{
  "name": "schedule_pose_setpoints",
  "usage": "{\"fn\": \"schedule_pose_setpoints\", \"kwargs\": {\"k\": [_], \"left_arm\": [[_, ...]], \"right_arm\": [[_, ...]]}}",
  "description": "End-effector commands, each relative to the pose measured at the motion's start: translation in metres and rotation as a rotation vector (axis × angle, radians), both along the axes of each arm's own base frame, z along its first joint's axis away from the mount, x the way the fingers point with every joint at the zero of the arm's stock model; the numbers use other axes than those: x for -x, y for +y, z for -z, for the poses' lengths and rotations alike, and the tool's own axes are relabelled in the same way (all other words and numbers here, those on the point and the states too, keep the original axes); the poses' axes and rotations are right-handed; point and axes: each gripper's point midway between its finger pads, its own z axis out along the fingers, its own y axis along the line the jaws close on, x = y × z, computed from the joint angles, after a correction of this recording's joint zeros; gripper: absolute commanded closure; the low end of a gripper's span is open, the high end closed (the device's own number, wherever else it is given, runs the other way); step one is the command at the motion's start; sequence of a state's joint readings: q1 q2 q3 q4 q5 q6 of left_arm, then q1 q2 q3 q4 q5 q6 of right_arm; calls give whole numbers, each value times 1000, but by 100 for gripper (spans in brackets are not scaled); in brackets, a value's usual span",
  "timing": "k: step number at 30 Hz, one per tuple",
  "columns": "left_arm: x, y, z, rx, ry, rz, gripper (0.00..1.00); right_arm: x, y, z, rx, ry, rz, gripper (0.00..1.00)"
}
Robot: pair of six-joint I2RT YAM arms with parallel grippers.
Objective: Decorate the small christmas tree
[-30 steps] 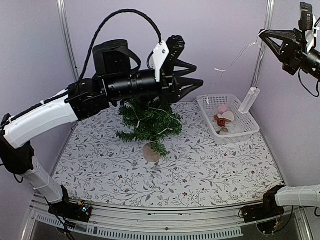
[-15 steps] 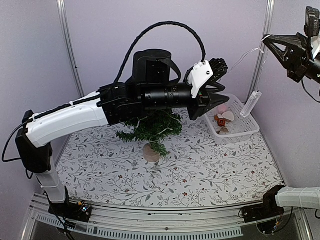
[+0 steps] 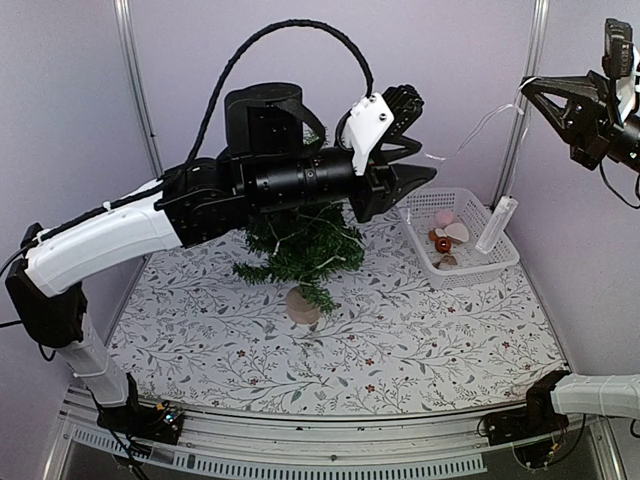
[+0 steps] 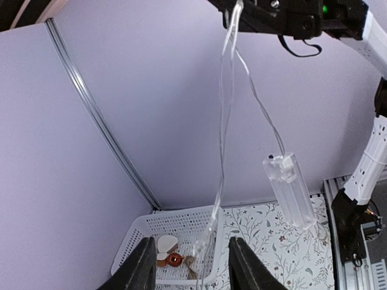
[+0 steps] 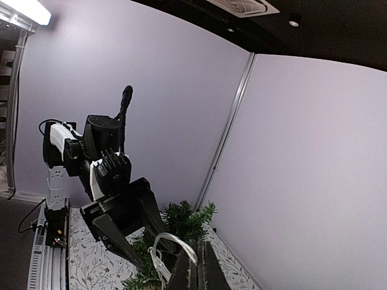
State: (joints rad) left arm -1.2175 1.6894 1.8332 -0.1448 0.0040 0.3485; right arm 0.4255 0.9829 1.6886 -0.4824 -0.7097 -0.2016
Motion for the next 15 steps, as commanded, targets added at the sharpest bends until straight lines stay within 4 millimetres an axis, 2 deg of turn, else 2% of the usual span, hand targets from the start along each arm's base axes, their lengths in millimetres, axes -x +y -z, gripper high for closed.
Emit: {"fn": "schedule_pose_setpoints", "kwargs": {"k": [1,5,6,12,15], "left_arm": [[-5,-22,-3,6,-13,-3,58],[-8,-28,-6,8,-19,-4,66],[-3,-29,-6,3,-17,24,69],[17,-12,3,-31,21,99,100],[28,4,10,-35,48,115,100]], "right_arm": [[2,3,3,3,7,-18,100],[4,4,3,2,9,-27,100],[3,4,2,1,9,-25,100],[0,7,6,9,14,-33,100],[-2,11,9,9,19,-46,100]]}}
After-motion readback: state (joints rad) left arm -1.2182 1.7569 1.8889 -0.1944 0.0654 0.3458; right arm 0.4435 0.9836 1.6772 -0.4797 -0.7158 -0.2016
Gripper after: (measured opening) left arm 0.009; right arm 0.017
